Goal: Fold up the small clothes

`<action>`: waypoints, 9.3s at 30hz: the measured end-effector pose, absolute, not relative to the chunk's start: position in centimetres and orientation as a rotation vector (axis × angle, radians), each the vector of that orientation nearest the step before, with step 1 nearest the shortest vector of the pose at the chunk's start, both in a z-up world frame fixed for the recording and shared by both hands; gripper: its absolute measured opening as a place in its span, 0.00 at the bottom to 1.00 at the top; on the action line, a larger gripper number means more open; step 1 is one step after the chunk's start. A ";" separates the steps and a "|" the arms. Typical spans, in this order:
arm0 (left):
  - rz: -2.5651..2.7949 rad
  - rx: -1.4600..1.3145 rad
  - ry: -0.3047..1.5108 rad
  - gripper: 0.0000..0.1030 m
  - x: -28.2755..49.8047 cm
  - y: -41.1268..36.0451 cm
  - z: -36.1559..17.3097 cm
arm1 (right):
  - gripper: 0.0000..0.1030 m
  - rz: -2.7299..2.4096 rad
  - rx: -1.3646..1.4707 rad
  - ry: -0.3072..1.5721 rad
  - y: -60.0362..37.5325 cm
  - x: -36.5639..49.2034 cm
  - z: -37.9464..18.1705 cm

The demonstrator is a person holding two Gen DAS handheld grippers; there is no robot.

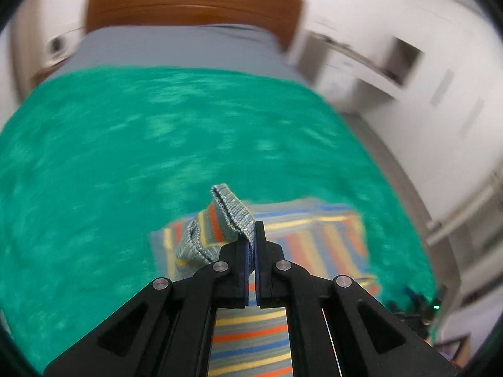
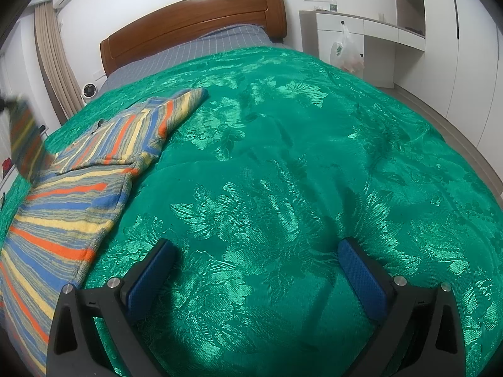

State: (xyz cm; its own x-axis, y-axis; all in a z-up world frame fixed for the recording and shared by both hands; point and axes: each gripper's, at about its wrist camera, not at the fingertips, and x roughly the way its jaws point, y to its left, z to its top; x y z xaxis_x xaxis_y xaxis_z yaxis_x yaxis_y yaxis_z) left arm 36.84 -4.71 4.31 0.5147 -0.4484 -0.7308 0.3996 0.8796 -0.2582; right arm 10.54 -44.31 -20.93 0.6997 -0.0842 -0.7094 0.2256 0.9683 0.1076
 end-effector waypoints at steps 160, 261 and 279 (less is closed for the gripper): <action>-0.280 -0.312 1.034 0.04 40.1 3.7 -9.5 | 0.05 0.196 0.449 0.834 -40.6 26.9 -12.2; -0.092 0.018 0.799 1.00 22.4 1.8 -17.6 | 0.78 -0.039 0.322 0.657 -42.1 9.7 -22.0; -0.090 0.018 0.798 1.00 22.4 1.7 -17.5 | 0.78 -0.038 0.327 0.652 -42.2 9.7 -22.1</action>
